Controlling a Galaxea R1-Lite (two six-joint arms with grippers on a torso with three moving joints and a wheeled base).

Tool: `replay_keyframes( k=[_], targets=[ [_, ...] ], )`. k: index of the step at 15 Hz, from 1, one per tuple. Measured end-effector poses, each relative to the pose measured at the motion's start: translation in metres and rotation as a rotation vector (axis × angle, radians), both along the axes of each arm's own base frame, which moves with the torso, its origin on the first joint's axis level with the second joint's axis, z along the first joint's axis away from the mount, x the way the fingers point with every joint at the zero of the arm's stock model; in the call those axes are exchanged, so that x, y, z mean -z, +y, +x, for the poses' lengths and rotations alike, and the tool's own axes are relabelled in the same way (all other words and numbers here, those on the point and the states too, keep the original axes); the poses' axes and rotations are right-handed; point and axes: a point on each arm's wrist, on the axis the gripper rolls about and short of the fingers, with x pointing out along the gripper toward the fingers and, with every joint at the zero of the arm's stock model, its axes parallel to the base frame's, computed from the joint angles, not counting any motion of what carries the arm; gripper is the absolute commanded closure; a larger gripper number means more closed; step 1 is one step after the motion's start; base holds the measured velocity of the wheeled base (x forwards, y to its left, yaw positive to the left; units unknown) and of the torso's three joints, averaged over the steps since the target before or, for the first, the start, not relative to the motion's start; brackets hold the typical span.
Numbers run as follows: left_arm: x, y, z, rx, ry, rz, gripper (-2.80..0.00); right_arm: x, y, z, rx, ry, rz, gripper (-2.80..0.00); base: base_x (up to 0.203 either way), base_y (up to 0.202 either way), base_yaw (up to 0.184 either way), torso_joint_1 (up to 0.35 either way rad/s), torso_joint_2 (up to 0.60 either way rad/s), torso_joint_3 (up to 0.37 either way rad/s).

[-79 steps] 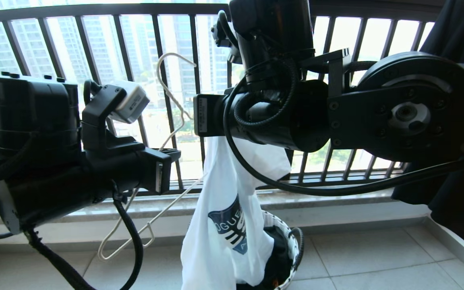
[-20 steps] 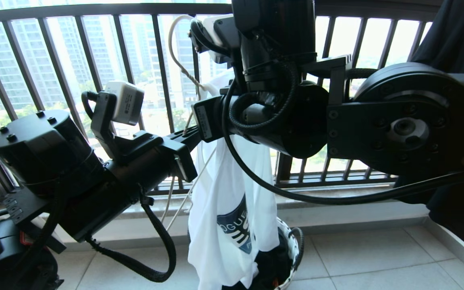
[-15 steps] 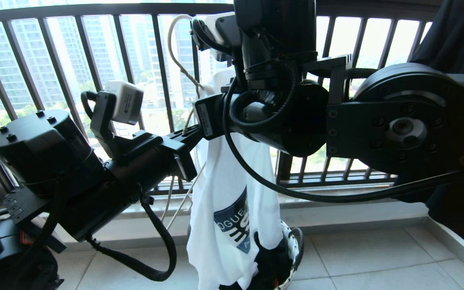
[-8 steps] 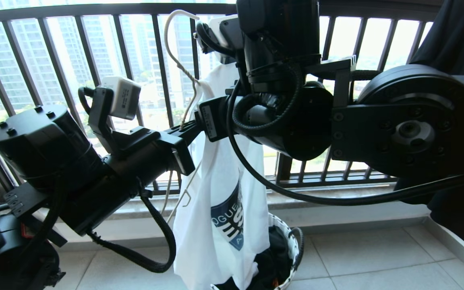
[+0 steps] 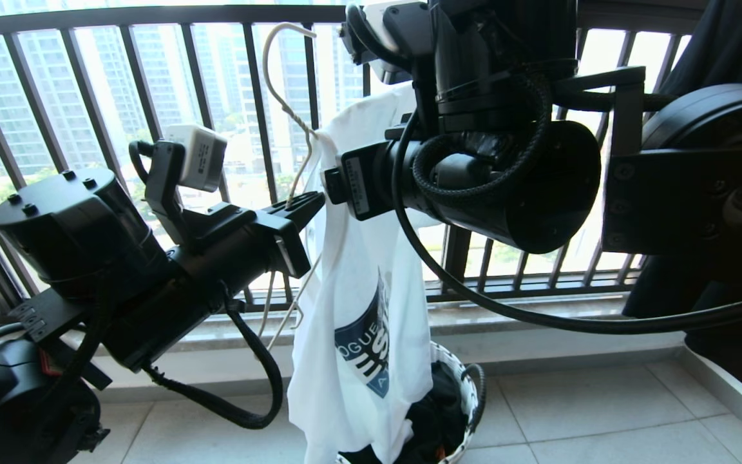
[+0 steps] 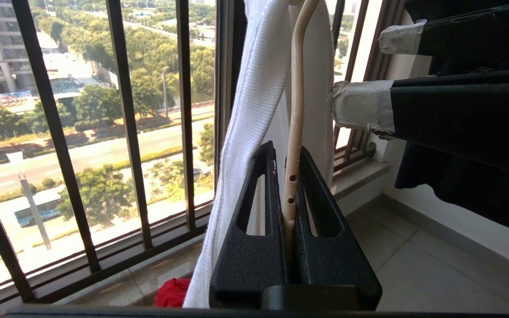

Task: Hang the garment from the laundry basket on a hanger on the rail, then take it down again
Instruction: Hang the clothes on the clothes rack

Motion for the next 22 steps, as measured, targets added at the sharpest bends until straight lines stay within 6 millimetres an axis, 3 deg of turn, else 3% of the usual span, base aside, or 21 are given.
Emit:
replay_keyframes(
  k=[3, 4, 10, 15, 18, 22],
  targets=[
    [0.000, 0.001, 0.002, -0.006, 0.000, -0.001, 0.00, 0.002, -0.012, -0.009, 0.024, 0.020, 0.002, -2.80, 0.000, 0.000, 0.000, 0.000, 0.00, 0.000],
    [0.000, 0.001, 0.002, -0.005, 0.002, -0.006, 0.00, 0.002, -0.017, -0.013, 0.042, 0.021, -0.001, 0.00, 0.000, 0.000, 0.000, 0.000, 0.00, 0.000],
    [-0.004, 0.003, -0.001, 0.005, 0.006, -0.036, 0.00, -0.009, -0.050, -0.028, 0.077, 0.002, -0.013, 0.00, 0.000, 0.000, 0.000, 0.000, 0.00, 0.000],
    [-0.006, 0.011, -0.005, 0.109, 0.039, -0.078, 0.00, -0.032, -0.102, -0.003, 0.180, -0.071, -0.057, 0.00, 0.000, 0.000, 0.000, 0.000, 0.00, 0.000],
    [-0.007, 0.024, -0.004, 0.187, 0.067, -0.102, 0.00, -0.042, -0.121, -0.001, 0.080, -0.080, -0.089, 0.00, 0.000, 0.000, 0.000, 0.000, 0.00, 0.000],
    [0.002, 0.035, -0.003, 0.269, 0.101, -0.076, 0.00, -0.071, -0.156, -0.010, -0.139, -0.027, -0.137, 0.00, 0.000, 0.000, 0.000, 0.000, 0.00, 0.000]
  ],
)
